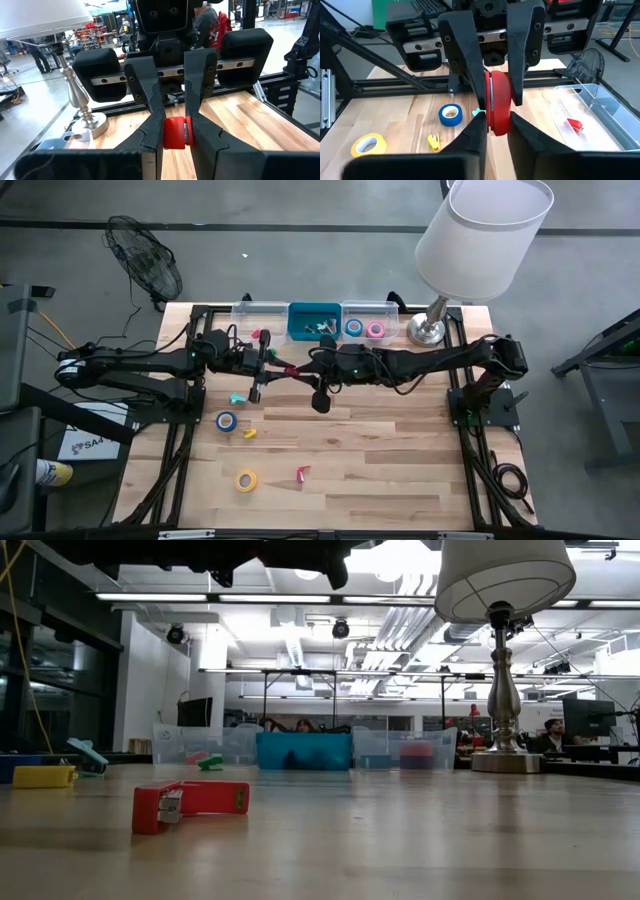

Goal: Pick and place Stapler, Stapler remover, tape
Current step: Put the top red stapler into the left transparent bin, then put the yellow tape into the right transparent bin

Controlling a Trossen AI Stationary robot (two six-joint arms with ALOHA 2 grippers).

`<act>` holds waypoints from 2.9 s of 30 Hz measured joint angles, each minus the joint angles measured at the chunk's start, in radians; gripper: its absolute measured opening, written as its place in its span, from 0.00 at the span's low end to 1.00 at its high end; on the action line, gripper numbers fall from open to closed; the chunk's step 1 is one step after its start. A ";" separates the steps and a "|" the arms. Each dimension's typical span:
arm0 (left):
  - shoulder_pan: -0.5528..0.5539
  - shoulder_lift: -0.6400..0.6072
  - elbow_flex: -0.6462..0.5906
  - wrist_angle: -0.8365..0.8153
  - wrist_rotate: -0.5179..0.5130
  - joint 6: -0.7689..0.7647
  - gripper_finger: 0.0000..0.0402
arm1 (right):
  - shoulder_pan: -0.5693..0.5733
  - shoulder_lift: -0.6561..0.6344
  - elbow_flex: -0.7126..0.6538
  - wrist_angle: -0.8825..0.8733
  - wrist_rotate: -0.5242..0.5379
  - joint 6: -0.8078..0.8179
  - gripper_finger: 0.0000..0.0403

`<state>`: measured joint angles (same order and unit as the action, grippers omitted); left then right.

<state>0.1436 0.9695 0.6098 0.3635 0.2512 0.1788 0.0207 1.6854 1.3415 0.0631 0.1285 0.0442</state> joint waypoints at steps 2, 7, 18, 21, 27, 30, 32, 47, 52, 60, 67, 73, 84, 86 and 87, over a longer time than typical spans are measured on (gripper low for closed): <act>0.000 0.000 -0.002 -0.010 0.001 0.000 0.15 | 0.000 -0.005 0.000 -0.006 0.008 0.009 0.24; 0.000 0.001 -0.002 -0.018 -0.036 0.004 0.15 | -0.003 -0.014 0.000 -0.053 0.033 0.052 0.43; 0.036 0.001 -0.002 -0.237 -0.527 -0.007 0.15 | -0.036 -0.025 0.002 -0.331 0.071 0.228 0.52; 0.112 0.001 -0.002 -0.335 -0.594 -0.082 0.15 | -0.046 -0.025 0.002 -0.384 0.063 0.254 0.51; 0.316 0.024 -0.002 -0.465 -0.534 -0.135 0.15 | -0.055 -0.025 0.001 -0.416 0.064 0.266 0.52; 0.420 0.061 -0.002 -0.480 -0.464 -0.135 0.15 | -0.061 -0.025 0.001 -0.425 0.066 0.264 0.52; 0.480 0.097 -0.002 -0.480 -0.429 -0.134 0.16 | -0.067 -0.025 0.001 -0.427 0.067 0.262 0.52; 0.709 0.329 -0.002 -0.471 -0.327 -0.156 0.18 | -0.087 -0.023 0.001 -0.472 0.060 0.269 0.52; 0.707 0.337 -0.002 -0.469 -0.343 -0.161 0.18 | -0.087 -0.023 0.001 -0.489 0.063 0.269 0.52; 0.707 0.337 -0.002 -0.469 -0.357 -0.158 0.27 | -0.087 -0.023 0.001 -0.489 0.064 0.270 0.52; 0.707 0.336 -0.002 -0.469 -0.342 -0.158 0.42 | -0.087 -0.023 0.001 -0.489 0.064 0.296 0.52; 0.707 0.332 -0.002 -0.468 -0.279 -0.147 0.46 | -0.087 -0.023 0.001 -0.489 0.076 0.315 0.52; 0.707 0.134 -0.001 -0.537 0.016 0.065 0.46 | -0.085 -0.023 0.000 -0.501 0.078 0.346 0.52; 0.707 0.074 -0.001 -0.592 0.060 0.090 0.46 | -0.085 -0.023 0.000 -0.501 0.078 0.352 0.52; 0.707 0.044 -0.001 -0.623 0.079 0.104 0.46 | -0.085 -0.023 0.000 -0.501 0.078 0.356 0.52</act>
<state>0.8505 1.0133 0.6086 -0.2594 0.3306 0.2830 -0.0647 1.6627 1.3418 -0.4378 0.2066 0.4007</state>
